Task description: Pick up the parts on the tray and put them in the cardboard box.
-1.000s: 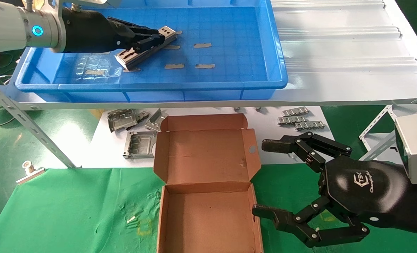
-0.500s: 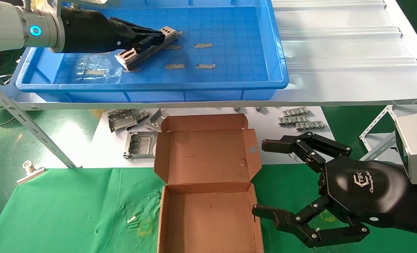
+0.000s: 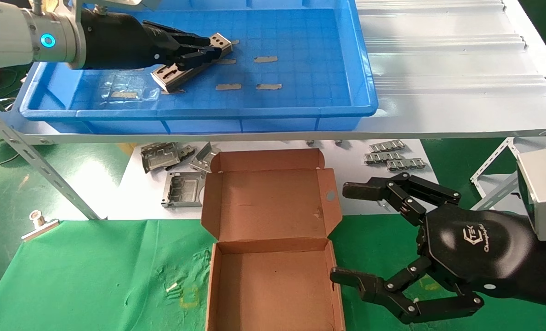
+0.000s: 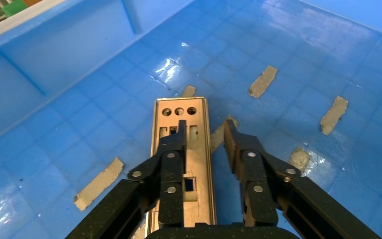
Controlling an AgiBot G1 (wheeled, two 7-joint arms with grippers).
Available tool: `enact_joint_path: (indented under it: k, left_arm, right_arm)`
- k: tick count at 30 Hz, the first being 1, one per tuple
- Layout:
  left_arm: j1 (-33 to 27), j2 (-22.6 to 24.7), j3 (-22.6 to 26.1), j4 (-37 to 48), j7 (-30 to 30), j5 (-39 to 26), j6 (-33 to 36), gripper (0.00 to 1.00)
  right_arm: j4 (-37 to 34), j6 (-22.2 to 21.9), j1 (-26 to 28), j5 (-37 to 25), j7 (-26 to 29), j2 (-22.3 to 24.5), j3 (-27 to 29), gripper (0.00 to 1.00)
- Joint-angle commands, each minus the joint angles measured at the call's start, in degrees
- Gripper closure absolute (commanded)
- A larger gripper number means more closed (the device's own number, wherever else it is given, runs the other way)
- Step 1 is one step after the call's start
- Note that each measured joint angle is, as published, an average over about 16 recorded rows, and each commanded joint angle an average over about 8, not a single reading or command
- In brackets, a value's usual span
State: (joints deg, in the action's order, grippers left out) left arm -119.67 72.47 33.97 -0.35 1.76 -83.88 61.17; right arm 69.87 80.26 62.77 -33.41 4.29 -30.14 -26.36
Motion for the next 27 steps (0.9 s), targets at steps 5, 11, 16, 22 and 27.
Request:
enact_joint_path:
  k: [5, 11, 16, 22, 27]
  left_arm:
    - [-0.1, 0.0, -0.1, 0.1, 0.0, 0.1, -0.5, 0.00]
    - [-0.1, 0.0, -0.2, 0.4, 0.2, 0.3, -1.4, 0.04]
    - [0.1, 0.1, -0.4, 0.9, 1.2, 0.6, -2.3, 0.47]
    - [0.4, 0.2, -0.5, 1.2, 2.1, 0.7, -3.2, 0.94]
    - [0.6, 0.3, -0.4, 1.1, 2.5, 0.5, -3.5, 1.00]
  right_arm:
    - [0.0, 0.0, 0.0, 0.0, 0.0, 0.0, 0.0, 0.00]
    - [0.0, 0.0, 0.0, 0.0, 0.0, 0.0, 0.0, 0.00]
    - [0.0, 0.0, 0.0, 0.0, 0.0, 0.0, 0.0, 0.00]
    - [0.0, 0.0, 0.0, 0.0, 0.0, 0.0, 0.0, 0.00]
    - [0.0, 0.0, 0.0, 0.0, 0.0, 0.0, 0.0, 0.00]
